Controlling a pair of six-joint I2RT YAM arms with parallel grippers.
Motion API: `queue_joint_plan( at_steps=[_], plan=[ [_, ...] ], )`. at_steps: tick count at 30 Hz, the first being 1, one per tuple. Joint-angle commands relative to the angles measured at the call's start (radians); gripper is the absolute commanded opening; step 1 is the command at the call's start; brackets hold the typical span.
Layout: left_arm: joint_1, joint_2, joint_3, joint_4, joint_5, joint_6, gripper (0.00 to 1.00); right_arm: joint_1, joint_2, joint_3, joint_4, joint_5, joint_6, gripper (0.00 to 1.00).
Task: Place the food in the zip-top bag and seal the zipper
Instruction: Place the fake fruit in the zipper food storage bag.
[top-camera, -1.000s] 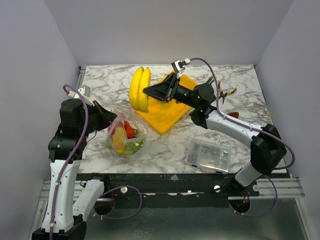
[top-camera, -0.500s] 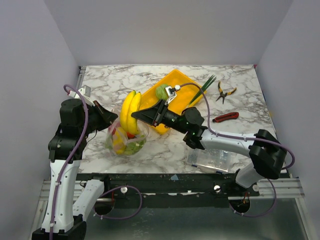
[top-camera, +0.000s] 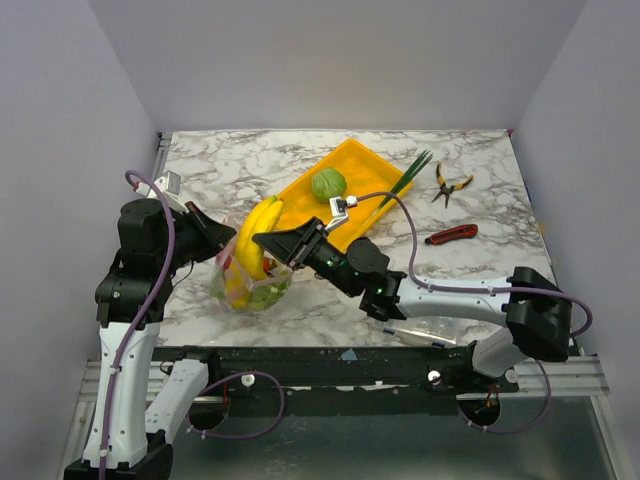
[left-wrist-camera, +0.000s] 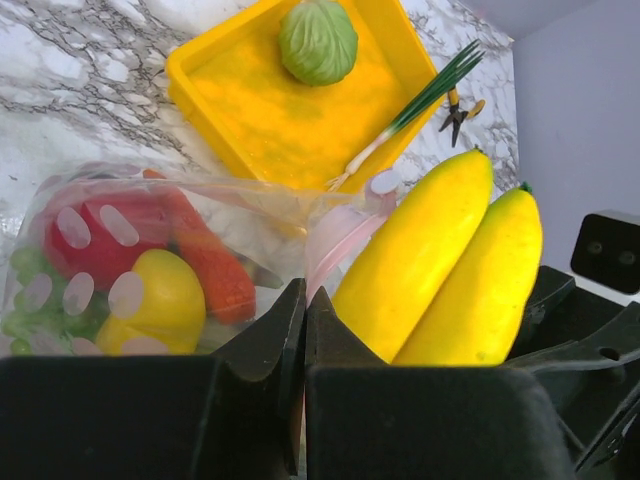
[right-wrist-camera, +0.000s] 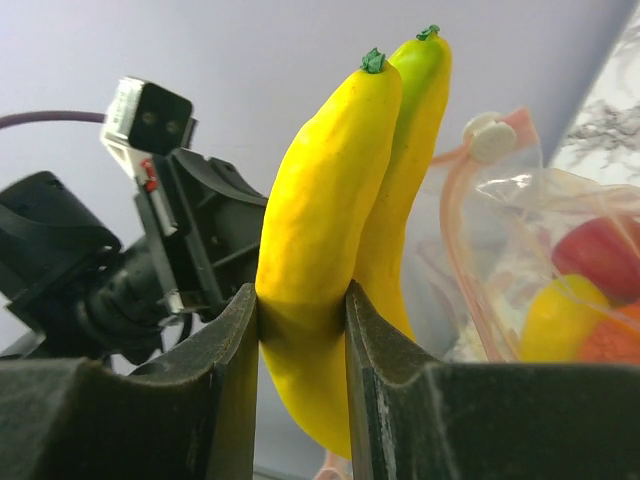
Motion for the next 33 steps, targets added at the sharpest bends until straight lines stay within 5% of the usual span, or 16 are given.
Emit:
queue_joint_plan(
  at_steps=[1, 17, 33],
  plan=[
    [0.008, -0.009, 0.04, 0.026, 0.034, -0.02, 0.0, 0.03, -0.005, 0.041, -0.111, 0.139, -0.08, 0.0],
    [0.008, -0.006, 0.037, 0.006, 0.047, -0.011, 0.0, 0.033, -0.001, 0.092, -0.27, -0.306, -0.535, 0.0],
    [0.008, -0.022, 0.059, -0.013, 0.058, 0.004, 0.0, 0.034, 0.1, 0.322, -0.724, -0.321, -0.69, 0.0]
  ],
)
